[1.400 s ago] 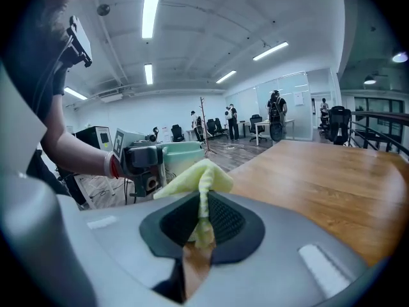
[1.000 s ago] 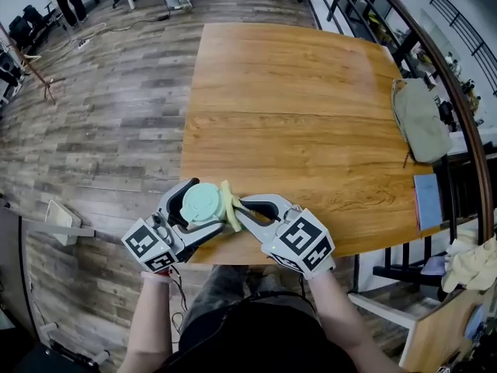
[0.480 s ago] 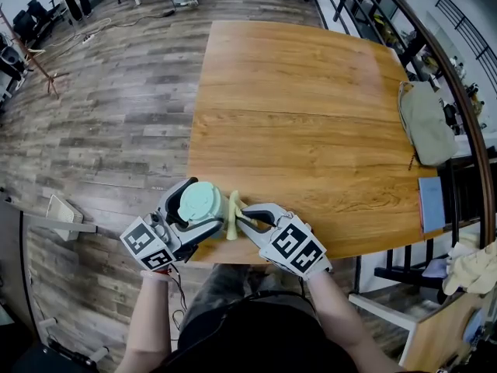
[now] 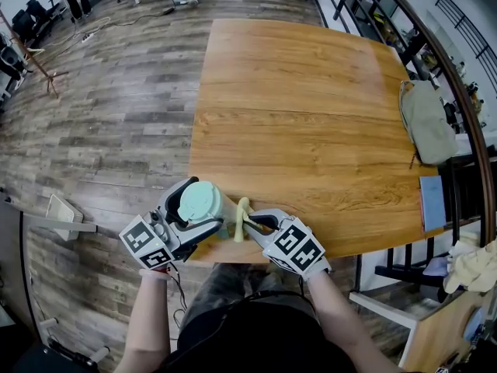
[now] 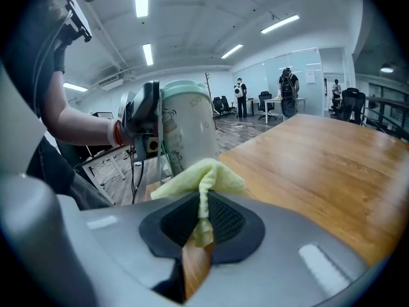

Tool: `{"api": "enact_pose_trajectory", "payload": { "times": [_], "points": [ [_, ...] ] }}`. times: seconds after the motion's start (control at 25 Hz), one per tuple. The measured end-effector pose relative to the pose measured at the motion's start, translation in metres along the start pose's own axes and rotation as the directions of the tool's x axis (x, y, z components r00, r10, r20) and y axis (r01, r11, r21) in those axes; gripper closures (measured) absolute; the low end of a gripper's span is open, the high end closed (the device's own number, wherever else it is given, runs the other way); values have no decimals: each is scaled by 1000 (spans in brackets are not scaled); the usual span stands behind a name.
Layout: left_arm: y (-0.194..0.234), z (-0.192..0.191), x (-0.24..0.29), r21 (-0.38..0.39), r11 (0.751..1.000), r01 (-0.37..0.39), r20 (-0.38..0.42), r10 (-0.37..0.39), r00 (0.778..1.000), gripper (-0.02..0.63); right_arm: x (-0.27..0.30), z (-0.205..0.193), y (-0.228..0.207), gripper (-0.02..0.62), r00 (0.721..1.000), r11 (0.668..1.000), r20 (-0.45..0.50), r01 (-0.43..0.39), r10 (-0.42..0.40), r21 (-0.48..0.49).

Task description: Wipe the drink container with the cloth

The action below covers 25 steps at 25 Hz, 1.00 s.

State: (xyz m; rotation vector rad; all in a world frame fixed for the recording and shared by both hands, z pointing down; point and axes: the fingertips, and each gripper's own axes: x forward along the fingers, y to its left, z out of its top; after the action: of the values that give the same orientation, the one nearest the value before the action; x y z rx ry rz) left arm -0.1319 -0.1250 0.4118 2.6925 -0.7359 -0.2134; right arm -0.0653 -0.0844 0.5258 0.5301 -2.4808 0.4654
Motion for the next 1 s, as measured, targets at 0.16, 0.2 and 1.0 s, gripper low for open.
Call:
{"api": "enact_pose_trajectory", "payload": {
  "times": [0.16, 0.2, 1.0],
  "points": [
    [0, 0, 0, 0, 1000, 11, -5, -11, 1000, 147, 2, -11, -2, 554, 999, 1000, -32, 15, -15, 18],
    [0, 0, 1, 0, 1000, 13, -7, -13, 1000, 147, 3, -13, -2, 553, 999, 1000, -42, 21, -20, 17],
    [-26, -6, 15, 111, 980, 167, -131, -152, 980, 147, -34, 26, -7, 554, 994, 999, 108, 29, -26, -27]
  ]
}}
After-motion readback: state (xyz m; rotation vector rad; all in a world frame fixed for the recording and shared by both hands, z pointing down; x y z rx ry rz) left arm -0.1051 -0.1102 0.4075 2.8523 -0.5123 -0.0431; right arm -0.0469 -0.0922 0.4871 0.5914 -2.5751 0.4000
